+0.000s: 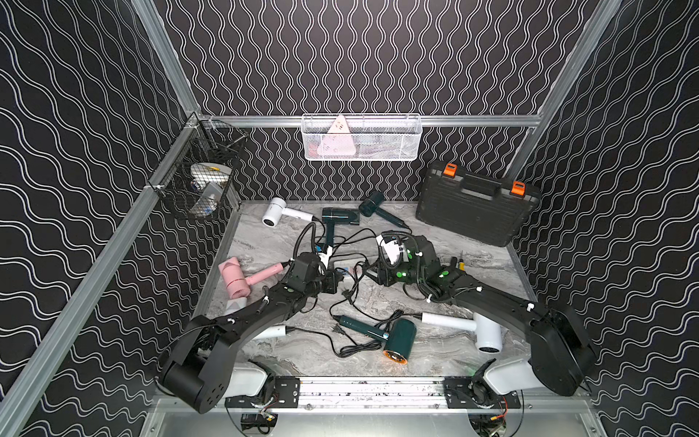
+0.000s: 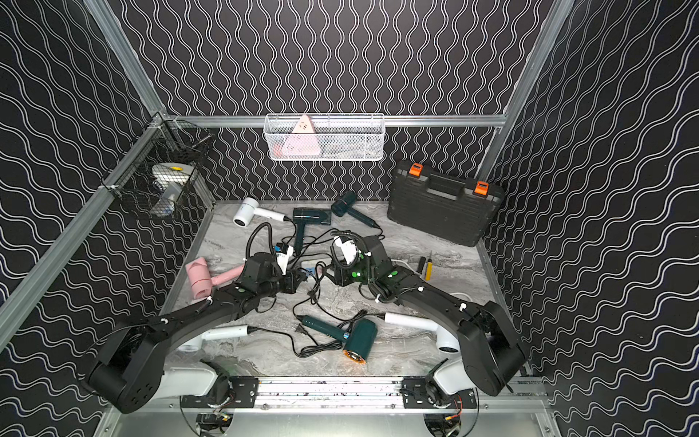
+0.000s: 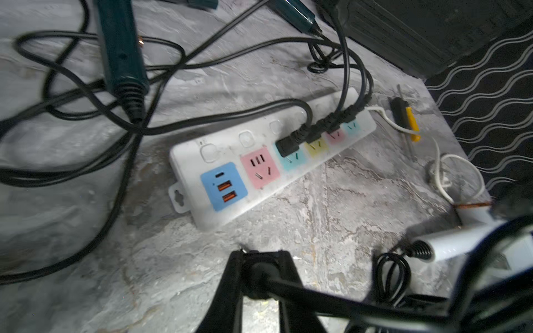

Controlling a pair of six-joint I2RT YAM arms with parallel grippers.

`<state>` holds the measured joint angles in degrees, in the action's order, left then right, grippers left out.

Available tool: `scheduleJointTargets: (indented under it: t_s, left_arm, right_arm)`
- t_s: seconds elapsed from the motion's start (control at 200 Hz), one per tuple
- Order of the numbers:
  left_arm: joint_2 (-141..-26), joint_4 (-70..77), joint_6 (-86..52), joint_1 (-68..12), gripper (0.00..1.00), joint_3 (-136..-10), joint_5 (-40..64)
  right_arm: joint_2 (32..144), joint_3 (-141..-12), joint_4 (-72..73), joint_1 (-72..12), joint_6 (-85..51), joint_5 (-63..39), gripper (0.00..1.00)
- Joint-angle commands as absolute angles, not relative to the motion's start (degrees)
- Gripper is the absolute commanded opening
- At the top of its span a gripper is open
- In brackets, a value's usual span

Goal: Charge the blow dryers
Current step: Pick up the plug from the center of the board, then insert the plug into the socket.

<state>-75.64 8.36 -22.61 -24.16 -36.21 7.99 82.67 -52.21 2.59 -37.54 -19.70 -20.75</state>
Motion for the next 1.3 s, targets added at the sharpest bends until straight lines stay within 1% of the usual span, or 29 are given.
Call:
scheduleJointTargets:
  t_s: [0.0, 0.065, 0.09, 0.105, 0.175, 0.24, 0.37, 0.55, 0.795, 0.931, 1.296]
  left_arm:
    - [-74.1, 5.5, -22.0, -27.1, 0.01, -36.9, -4.3]
    - [-74.4, 4.7, -22.5, -29.8, 0.00, -37.9, -10.0]
    - [-74.8, 4.4, -22.7, -30.7, 0.00, -38.3, -12.1]
    - [-75.1, 4.3, -23.0, -31.3, 0.00, -38.5, -13.3]
    - [-77.2, 3.5, -24.3, -32.8, 0.00, -40.3, -17.7]
    - [-79.8, 2.8, -25.4, -33.7, 0.00, -42.7, -19.8]
    - [-84.9, 1.5, -27.3, -37.0, 0.00, -47.6, -23.9]
    - [-92.2, -1.9, -31.1, -40.8, 0.00, -55.2, -28.5]
    - [-100.4, -2.5, -32.9, -42.2, 0.00, -60.4, -32.7]
    - [-101.7, 1.3, -31.1, -42.2, 0.00, -59.8, -33.5]
    - [-105.2, 3.4, -30.3, -42.0, 0.00, -61.4, -32.8]
  right_arm:
    - [80.7, -51.4, -2.8, -37.5, -21.6, -10.9, 0.74]
    - [79.4, -50.7, -4.6, -37.2, -22.7, -6.9, 0.92]
    - [78.8, -50.5, -5.4, -37.0, -23.2, -5.7, 0.98]
    - [78.5, -50.3, -5.9, -36.8, -23.5, -4.8, 0.99]
    - [77.0, -49.7, -8.0, -35.5, -25.5, -0.8, 1.00]
    - [75.3, -48.2, -8.7, -33.0, -27.7, 0.8, 1.00]
    - [72.4, -44.1, -6.7, -27.8, -30.2, 0.3, 1.00]
    - [70.2, -40.6, -4.2, -23.8, -31.0, -1.0, 1.00]
    - [66.9, -36.7, -0.2, -23.1, -31.9, -2.7, 1.00]
    - [66.1, -35.6, 0.9, -23.0, -31.8, -3.5, 1.00]
    - [67.2, -35.8, 1.7, -23.0, -31.9, -3.9, 1.00]
